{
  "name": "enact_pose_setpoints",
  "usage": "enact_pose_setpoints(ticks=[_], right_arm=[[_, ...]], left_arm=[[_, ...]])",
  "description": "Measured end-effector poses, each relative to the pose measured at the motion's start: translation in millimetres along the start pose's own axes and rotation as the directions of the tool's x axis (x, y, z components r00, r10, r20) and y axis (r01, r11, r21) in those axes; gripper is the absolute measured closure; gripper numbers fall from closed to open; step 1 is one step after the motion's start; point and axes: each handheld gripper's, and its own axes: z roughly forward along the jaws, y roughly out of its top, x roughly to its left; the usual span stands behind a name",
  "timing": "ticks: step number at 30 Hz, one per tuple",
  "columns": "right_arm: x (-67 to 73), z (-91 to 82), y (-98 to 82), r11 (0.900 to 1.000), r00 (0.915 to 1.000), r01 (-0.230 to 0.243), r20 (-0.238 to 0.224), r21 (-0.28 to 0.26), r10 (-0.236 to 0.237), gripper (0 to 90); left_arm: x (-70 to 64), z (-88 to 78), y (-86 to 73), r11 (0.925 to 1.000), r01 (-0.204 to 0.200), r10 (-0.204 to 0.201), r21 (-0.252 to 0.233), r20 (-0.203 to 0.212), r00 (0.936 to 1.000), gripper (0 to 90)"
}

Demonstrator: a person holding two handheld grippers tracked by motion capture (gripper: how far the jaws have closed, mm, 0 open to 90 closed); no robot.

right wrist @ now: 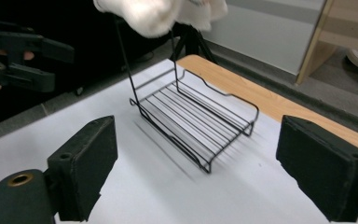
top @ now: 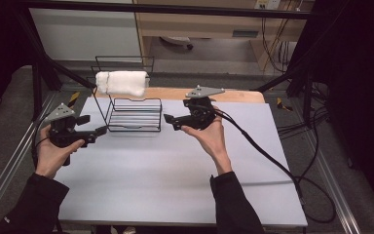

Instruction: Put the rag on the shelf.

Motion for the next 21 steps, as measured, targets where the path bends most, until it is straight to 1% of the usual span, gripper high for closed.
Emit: enact_pose_setpoints(ticks=[2, 7, 10, 17, 21], right_arm=[[-3.7, -4.3, -6.7, 1.0, 0.9999, -0.003, 0.01, 0.006, 0.003, 10.5], [-14.5, -15.0, -24.9, 0.999, 0.9994, -0.03, 0.016, 0.017, 0.03, 7.5], [-20.6, -21.4, -37.3, 0.999, 0.9993, -0.034, 0.017, 0.025, 0.034, 6.7], [-33.7, -38.3, -70.6, 0.997, 0.9971, -0.073, 0.026, 0.036, 0.072, 6.3], [-41.6, -44.8, -91.5, 0.995, 0.9955, -0.09, 0.034, 0.053, 0.088, 5.9]], left_arm=[[-3.0, 1.5, -4.9, 1.0, 0.0, 0.0, 0.003, 0.002, 1.0, 11.0], [-8.7, 5.2, -18.4, 0.9998, -0.001, 0.001, 0.017, 0.009, 1.0, 6.2], [-11.2, 7.2, -28.6, 0.9997, 0.002, -0.003, 0.023, 0.017, 0.9999, 5.9], [-14.5, 13.9, -53.7, 0.999, 0.012, -0.013, 0.043, 0.03, 0.9995, 6.2], [-17.2, 16.3, -65.2, 0.9984, -0.003, 0.001, 0.056, 0.034, 0.9994, 6.3]])
